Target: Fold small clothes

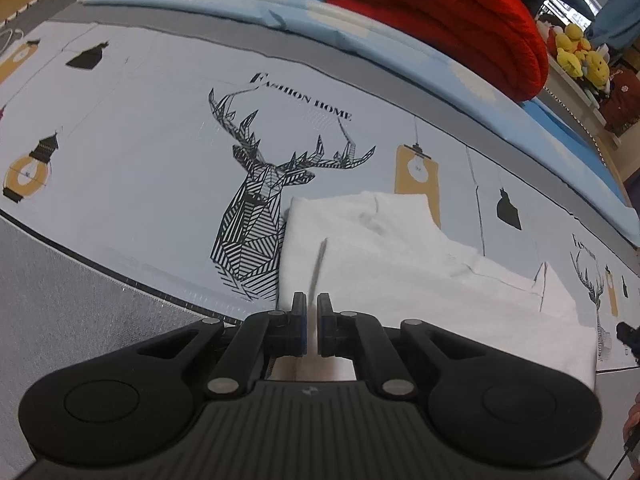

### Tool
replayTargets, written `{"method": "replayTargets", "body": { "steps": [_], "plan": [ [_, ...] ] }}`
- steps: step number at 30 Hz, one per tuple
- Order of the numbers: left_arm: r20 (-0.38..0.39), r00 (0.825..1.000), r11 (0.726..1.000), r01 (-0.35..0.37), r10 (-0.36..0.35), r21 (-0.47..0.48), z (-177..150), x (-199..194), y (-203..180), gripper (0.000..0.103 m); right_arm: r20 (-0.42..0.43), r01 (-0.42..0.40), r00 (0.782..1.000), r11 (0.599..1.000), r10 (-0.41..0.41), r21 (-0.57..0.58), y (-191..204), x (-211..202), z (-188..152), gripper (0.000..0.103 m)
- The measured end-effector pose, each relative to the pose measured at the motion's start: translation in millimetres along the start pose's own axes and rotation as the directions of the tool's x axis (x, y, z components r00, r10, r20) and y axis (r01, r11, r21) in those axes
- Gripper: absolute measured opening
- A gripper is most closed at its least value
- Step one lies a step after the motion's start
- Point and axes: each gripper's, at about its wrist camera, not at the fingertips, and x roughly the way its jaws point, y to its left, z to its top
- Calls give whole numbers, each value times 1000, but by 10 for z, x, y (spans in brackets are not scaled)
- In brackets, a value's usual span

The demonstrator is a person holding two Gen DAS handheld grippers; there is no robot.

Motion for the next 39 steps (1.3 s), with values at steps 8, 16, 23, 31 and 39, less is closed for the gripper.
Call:
{"method": "replayTargets", "body": {
  "steps": [8, 16, 23, 31, 39],
  "plan": [
    [-101, 991, 991, 76, -87, -107, -34, 175, 150, 15, -192, -104, 974, 990, 120, 92, -46, -61, -71, 17],
    [-127, 991, 997, 44, -51, -57, -131, 253, 77, 21, -238, -173, 953, 982, 186, 75, 154, -200, -188, 23],
    [-3, 996, 996, 85, -85, -17, -106, -230, -12, 2, -296, -186, 934, 980, 200, 74, 124, -288, -311, 27],
    [-8, 1000, 1000, 13, -13, 12, -229, -415, 123, 4, -373, -111, 922, 994, 105, 4, 9, -217, -694, 34],
    [-55, 997, 996, 66, -63, 59, -309, -161, 8, 12, -267, -64, 961, 998, 67, 20, -108, -420, -599, 32]
  ]
}}
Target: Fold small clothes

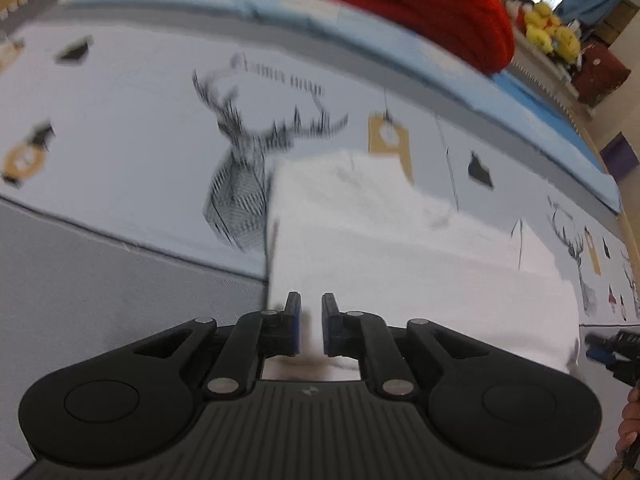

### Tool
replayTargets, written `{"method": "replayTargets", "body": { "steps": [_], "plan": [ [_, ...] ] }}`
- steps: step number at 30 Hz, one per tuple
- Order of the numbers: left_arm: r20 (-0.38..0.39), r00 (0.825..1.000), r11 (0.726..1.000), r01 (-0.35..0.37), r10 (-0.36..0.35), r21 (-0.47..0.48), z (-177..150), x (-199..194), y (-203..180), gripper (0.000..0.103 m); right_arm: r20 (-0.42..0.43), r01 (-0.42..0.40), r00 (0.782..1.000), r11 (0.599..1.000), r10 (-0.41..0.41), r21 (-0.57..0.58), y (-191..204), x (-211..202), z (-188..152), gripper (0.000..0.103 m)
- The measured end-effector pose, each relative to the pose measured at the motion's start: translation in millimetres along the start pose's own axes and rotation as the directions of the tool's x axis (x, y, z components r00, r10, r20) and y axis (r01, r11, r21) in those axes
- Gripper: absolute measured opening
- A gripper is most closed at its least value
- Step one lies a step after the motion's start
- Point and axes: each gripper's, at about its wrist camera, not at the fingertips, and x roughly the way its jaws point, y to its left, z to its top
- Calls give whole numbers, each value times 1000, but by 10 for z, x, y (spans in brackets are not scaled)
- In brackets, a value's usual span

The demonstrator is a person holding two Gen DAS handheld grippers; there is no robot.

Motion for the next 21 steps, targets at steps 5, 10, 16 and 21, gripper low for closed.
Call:
{"method": "replayTargets", "body": {
  "steps": [5, 10, 16, 21],
  "plan": [
    [-110, 994, 1000, -12, 14, 14, -16, 365, -12, 20, -110, -89, 991, 994, 81, -67, 100, 171, -18, 36],
    [38, 999, 999, 11, -13, 32, 213, 224, -25, 21, -83, -110, 991, 993, 107, -42, 103, 192, 101, 38],
    [-38, 999, 999, -37, 36, -36, 331, 561, 243, 25, -107, -80, 992, 986, 65, -144, 226, 447, 198, 43],
    [33, 999, 999, -19, 18, 48, 447, 446, 137, 25, -72, -123, 991, 984, 115, -126, 232, 409, 366, 42]
  ]
}}
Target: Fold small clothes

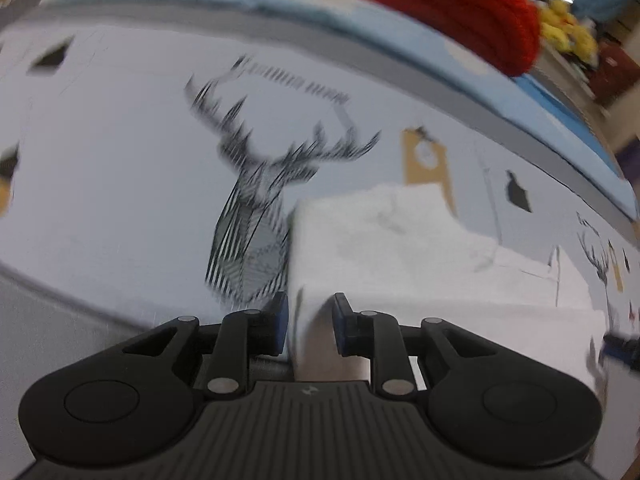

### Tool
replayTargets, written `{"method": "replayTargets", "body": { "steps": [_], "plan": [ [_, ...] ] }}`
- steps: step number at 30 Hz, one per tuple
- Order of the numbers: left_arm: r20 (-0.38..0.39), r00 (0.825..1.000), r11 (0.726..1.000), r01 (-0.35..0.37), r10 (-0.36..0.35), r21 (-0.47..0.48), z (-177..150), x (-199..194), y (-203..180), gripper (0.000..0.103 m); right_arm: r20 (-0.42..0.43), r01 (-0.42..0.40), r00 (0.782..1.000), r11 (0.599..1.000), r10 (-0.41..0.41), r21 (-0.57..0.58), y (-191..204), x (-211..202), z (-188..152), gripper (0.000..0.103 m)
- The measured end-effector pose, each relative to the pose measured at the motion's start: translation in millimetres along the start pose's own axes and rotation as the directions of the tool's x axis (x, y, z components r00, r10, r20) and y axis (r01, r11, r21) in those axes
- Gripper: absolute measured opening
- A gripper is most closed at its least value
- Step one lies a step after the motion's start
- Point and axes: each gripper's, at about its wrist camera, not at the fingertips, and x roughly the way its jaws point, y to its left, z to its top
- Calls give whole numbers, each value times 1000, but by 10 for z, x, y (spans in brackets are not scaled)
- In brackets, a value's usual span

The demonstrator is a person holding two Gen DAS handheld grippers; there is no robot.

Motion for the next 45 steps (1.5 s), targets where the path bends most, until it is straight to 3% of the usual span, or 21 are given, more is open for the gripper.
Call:
{"method": "replayTargets", "body": {
  "steps": [2, 5, 7, 9, 11, 13, 14, 15, 17, 20, 23, 24, 26, 28, 31, 35, 37, 40, 42, 45],
  "plan": [
    [-4, 1000, 999, 31, -31, 23, 40, -37, -14, 25, 1, -22, 1000, 999, 22, -25, 23, 20, 41, 42],
    [-28, 998, 995, 56, -54, 80, 66, -81, -47, 25, -92, 55, 994, 995, -63, -87, 21, 229, 34, 42],
    [-41, 995, 986, 96, -91, 138, 73, -137, -92, 25, -86, 60, 994, 992, -70, -114, 55, 199, 55, 41],
    [-85, 984, 962, 172, -158, 210, 32, -196, -158, 25, -48, 6, 999, 993, -12, -120, 110, 48, 83, 42],
    [-144, 970, 935, 230, -196, 270, -77, -194, -210, 25, -69, -70, 996, 984, 60, -164, 182, -11, 58, 42],
    [-201, 967, 923, 215, -156, 320, -250, -110, -237, 24, -147, -97, 987, 966, 63, -238, 234, 20, -75, 43],
    [-238, 966, 919, 179, -97, 352, -372, -29, -239, 23, -193, -81, 981, 958, 28, -275, 235, 71, -171, 43],
    [-242, 967, 909, 169, -78, 380, -460, 3, -244, 21, -220, -62, 975, 949, -8, -309, 219, 117, -263, 43],
    [-192, 979, 897, 150, -75, 416, -544, -91, -284, 21, -211, -70, 977, 932, -7, -356, 213, 64, -419, 42],
    [-157, 983, 918, 144, -91, 369, -641, -195, -192, 21, -190, -68, 982, 921, -6, -384, 140, -38, -578, 42],
    [-131, 991, 935, 68, -23, 348, -756, -376, -160, 21, -136, 13, 988, 916, -73, -402, 36, -176, -735, 37],
    [-96, 995, 942, 37, -5, 334, -771, -550, -164, 22, -105, 53, 989, 918, -102, -394, 33, -301, -777, 37],
    [-23, 999, 943, 52, -47, 329, -806, -956, -184, 22, 0, 124, 991, 909, -135, -397, 50, -638, -846, 38],
    [59, 997, 939, 28, -51, 342, -900, -1379, -228, 22, 110, 141, 988, 903, -104, -406, 59, -1077, -933, 38],
    [162, 985, 933, -2, -61, 361, -1227, -1940, -272, 22, 256, 122, 966, 921, -25, -371, -14, -1757, -1146, 40],
    [225, 970, 931, 3, -91, 366, -1860, -2340, -268, 22, 349, 33, 934, 957, 73, -289, -255, -2370, -1617, 42],
    [228, 969, 937, 6, -91, 349, -2208, -2386, -200, 22, 351, 12, 933, 964, 84, -265, -382, -2428, -1845, 42],
    [165, 985, 953, 5, -58, 303, -2630, -2228, -69, 22, 287, 8, 957, 978, 53, -208, -590, -2293, -2219, 42],
    [96, 995, 966, -38, 13, 256, -2740, -2129, -1, 22, 219, 38, 976, 987, -3, -154, -686, -2182, -2405, 42],
    [50, 999, 977, -10, -1, 211, -2698, -2200, 53, 22, 126, 15, 992, 997, -5, -78, -759, -2016, -2478, 42]
  ]
}}
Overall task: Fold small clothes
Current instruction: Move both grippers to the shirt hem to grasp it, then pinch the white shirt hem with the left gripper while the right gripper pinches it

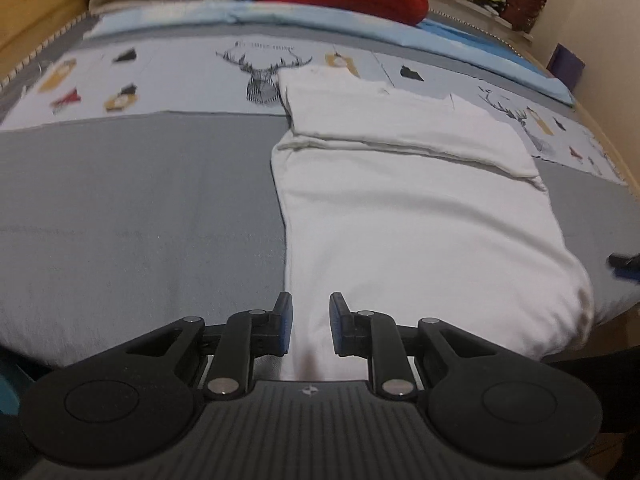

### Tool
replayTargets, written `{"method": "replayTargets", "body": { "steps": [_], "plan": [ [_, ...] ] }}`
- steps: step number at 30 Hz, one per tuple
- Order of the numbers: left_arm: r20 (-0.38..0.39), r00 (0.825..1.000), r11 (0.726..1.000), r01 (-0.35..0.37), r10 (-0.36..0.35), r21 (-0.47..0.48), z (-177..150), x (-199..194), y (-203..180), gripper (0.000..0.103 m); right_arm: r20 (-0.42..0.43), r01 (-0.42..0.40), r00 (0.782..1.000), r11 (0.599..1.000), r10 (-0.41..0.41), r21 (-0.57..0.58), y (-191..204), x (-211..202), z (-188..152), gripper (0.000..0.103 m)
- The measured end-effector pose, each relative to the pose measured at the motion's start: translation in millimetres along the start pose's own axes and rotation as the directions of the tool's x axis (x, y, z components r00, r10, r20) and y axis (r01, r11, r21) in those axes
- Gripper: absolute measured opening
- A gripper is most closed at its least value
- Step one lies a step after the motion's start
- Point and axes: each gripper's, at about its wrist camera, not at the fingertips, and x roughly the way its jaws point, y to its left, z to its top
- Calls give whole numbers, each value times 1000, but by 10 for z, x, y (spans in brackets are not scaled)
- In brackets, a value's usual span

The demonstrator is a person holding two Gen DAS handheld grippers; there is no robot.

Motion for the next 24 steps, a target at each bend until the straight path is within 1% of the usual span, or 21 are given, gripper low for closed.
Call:
{"method": "replayTargets", "body": {
  "steps": [2, 4, 7, 8, 9, 11, 13, 15, 17, 19, 21, 24],
  "plan": [
    [17, 1000, 1000, 18, -18, -1, 28, -63, 11, 22, -18, 33, 999, 999, -33, -5, -5, 58, 7, 41],
    [8, 999, 999, 37, -37, -8, -15, -17, 31, 22, -37, 40, 999, 999, -40, 7, -2, 90, 11, 42],
    [-46, 998, 998, 43, -45, -50, -185, 197, 100, 22, -84, 20, 996, 1000, -18, 20, 4, 167, -24, 42],
    [-101, 994, 997, 24, -31, -70, -202, 330, 135, 21, -95, 28, 995, 1000, -27, 4, 18, 194, -60, 42],
    [-130, 991, 995, 13, -26, -100, -190, 414, 172, 22, -105, 37, 994, 999, -38, -14, 37, 239, -59, 42],
    [-128, 989, 990, 58, -74, -130, -172, 450, 211, 25, -124, 54, 990, 998, -59, -36, 37, 299, -94, 42],
    [-147, 985, 989, 67, -87, -134, -173, 480, 219, 26, -142, 69, 987, 997, -74, -33, -13, 345, -109, 42],
    [-180, 982, 993, 33, -52, -109, -203, 530, 196, 26, -157, 77, 984, 997, -80, -29, -73, 411, -127, 42],
    [-193, 981, 996, 1, -19, -92, -213, 562, 174, 26, -178, 87, 980, 996, -92, -35, -110, 486, -162, 42],
    [-191, 981, 995, 6, -24, -98, -201, 577, 169, 26, -205, 103, 972, 993, -111, -48, -125, 562, -203, 42],
    [-196, 980, 996, 9, -27, -93, -215, 596, 154, 27, -199, 108, 973, 991, -121, -80, -91, 576, -223, 42],
    [-215, 976, 999, -22, 11, -46, -266, 625, 118, 28, -193, 112, 972, 988, -132, -110, -61, 574, -235, 42]
  ]
}}
